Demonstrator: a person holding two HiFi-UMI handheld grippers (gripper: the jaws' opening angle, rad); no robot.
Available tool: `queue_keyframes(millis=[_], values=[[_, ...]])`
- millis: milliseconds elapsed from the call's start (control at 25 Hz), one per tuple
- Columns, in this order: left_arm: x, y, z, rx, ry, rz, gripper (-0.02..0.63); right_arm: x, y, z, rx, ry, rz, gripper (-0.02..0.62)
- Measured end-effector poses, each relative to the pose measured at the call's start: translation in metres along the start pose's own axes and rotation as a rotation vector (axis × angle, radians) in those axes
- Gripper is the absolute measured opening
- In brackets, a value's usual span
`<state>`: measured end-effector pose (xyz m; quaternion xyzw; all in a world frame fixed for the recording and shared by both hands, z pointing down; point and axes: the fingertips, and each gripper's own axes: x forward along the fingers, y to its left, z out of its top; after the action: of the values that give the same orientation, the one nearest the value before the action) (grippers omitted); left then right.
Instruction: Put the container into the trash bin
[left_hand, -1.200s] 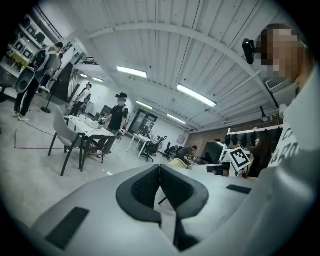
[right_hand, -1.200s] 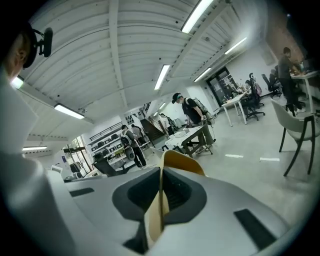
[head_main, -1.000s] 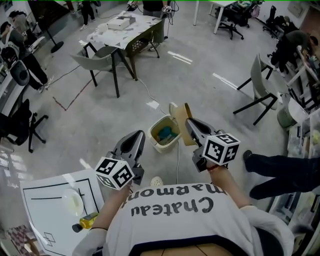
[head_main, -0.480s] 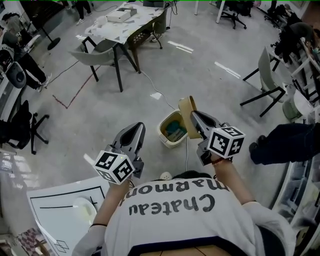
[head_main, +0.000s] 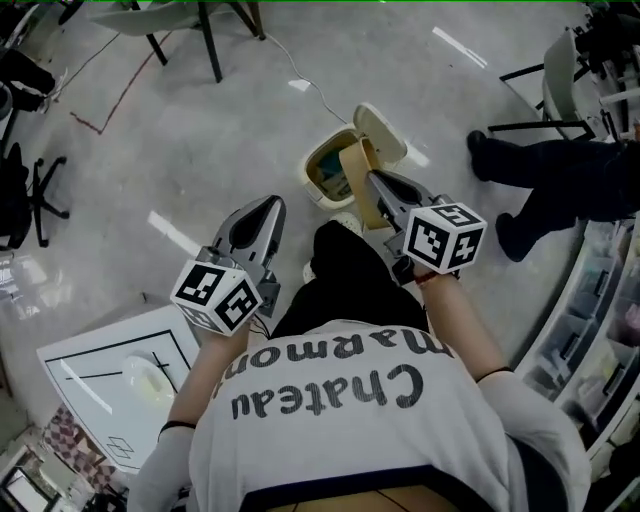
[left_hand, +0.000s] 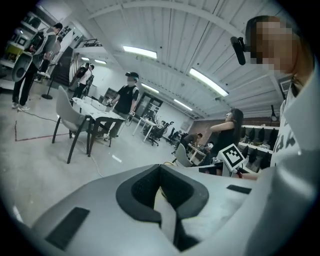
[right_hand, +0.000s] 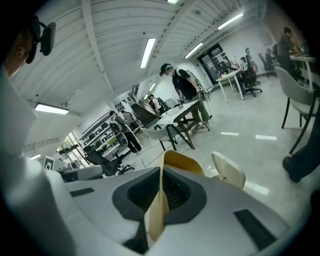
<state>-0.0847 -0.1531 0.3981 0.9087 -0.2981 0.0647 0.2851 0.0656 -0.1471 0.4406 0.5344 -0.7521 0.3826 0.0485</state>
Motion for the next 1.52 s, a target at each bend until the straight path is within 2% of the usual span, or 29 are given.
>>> queue_keyframes(millis=[120,240,440,720,840,1040,1360,1520], values=[[0.014,0.011,-0.026,-0.033,0.049,0.027,0.024,0.027,-0.02,-0.032,0.031,0.089,0.019,0.038],[0.023,0.023,-0.049,-0.07,0.079,0.08,0.023,0.05,-0.043,-0.067,0.01,0.209,0.023,0.04],[0.044,0.065,-0.07,-0.132,0.082,0.196,0.023,0.097,-0.087,-0.109,-0.099,0.384,0.037,0.038],[0.081,0.08,-0.102,-0.244,0.123,0.266,0.023,0.154,-0.141,-0.178,-0.268,0.669,0.096,0.038],[0.099,0.084,-0.107,-0.29,0.1,0.284,0.025,0.176,-0.16,-0.198,-0.351,0.766,0.119,0.038],[0.118,0.105,-0.114,-0.328,0.065,0.301,0.023,0.213,-0.181,-0.218,-0.537,0.845,0.16,0.038],[0.108,0.14,-0.119,-0.402,0.034,0.369,0.023,0.258,-0.198,-0.259,-0.813,0.985,0.254,0.038],[0.105,0.159,-0.123,-0.406,0.051,0.385,0.023,0.269,-0.213,-0.288,-0.946,1.085,0.284,0.038]])
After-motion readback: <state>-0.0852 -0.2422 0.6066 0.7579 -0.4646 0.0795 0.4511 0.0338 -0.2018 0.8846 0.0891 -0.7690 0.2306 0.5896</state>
